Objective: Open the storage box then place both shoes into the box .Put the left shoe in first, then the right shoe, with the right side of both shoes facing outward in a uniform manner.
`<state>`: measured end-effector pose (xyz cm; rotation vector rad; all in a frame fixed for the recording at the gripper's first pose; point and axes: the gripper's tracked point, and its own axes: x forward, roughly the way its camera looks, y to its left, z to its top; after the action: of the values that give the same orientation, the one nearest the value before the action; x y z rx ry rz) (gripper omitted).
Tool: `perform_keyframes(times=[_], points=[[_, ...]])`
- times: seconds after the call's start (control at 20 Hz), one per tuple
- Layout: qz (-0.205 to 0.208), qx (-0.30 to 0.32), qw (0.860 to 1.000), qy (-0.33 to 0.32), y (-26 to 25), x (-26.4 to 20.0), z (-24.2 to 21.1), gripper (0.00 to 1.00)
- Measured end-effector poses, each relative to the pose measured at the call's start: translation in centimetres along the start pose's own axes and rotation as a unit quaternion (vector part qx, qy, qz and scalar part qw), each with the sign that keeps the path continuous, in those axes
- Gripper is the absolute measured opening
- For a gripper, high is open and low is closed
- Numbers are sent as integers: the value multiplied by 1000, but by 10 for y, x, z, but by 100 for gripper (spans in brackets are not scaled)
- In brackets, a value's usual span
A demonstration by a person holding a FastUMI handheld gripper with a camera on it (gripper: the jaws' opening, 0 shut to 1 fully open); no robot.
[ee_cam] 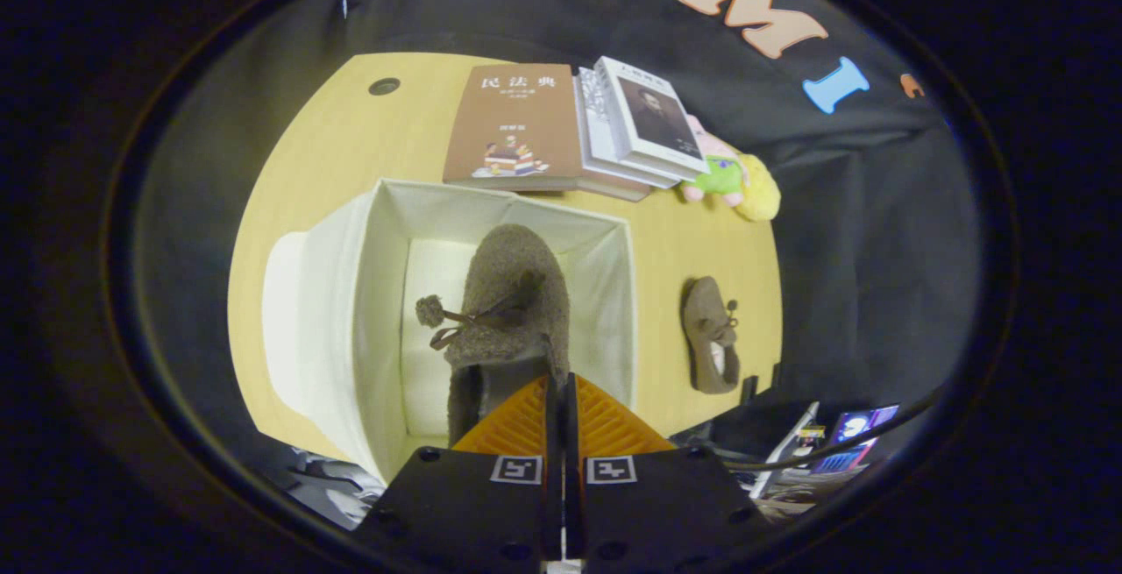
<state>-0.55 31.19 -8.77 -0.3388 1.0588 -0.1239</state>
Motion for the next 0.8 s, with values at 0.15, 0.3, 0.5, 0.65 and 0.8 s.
perform_keyframes(times=[0.15,0.3,0.5,0.65,0.8], points=[[35,3,999,8,32,30,-3,5],[45,-22,999,17,52,46,-13,5],[63,-21,998,12,58,51,-25,5],[84,-11,996,11,65,56,-38,5],[91,-33,995,19,68,68,-53,5]])
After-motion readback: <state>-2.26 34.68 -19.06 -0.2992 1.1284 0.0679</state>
